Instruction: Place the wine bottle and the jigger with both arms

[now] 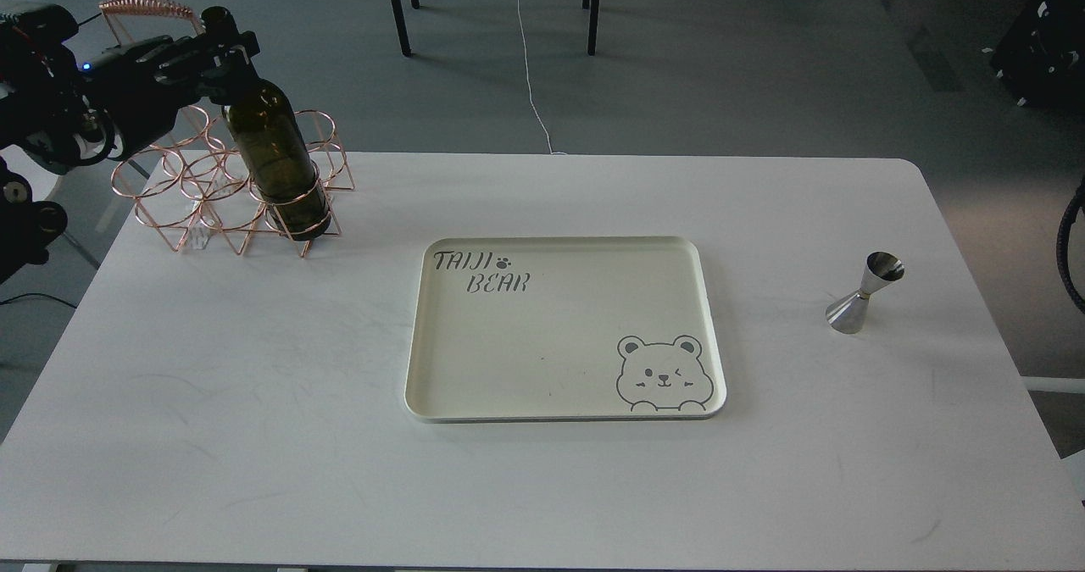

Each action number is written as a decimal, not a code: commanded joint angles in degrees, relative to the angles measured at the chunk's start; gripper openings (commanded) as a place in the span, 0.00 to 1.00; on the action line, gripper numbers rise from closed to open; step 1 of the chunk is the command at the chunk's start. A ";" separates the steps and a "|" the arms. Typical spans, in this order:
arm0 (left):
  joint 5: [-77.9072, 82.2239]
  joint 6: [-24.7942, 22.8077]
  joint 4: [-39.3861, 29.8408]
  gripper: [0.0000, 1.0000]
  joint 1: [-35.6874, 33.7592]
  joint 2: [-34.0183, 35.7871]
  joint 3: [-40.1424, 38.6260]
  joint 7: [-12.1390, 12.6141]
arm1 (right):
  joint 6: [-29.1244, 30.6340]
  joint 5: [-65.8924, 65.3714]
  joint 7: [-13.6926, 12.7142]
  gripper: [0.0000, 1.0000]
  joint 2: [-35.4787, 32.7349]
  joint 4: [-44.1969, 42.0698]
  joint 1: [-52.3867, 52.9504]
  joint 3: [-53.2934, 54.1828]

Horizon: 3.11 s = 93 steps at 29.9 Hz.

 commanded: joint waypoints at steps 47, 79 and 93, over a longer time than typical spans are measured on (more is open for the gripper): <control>-39.40 -0.36 5.90 0.98 -8.07 6.58 -0.81 -1.49 | -0.27 0.00 0.26 0.97 -0.26 -0.17 -0.09 0.26; -111.41 -23.03 26.91 0.99 13.37 -4.75 -0.73 -15.52 | 6.93 19.24 0.62 1.00 1.93 -6.14 -13.71 2.81; -115.99 -26.60 31.04 0.99 17.15 -8.80 -5.21 -15.52 | 14.28 30.15 -0.44 1.00 9.76 -10.28 -18.11 3.43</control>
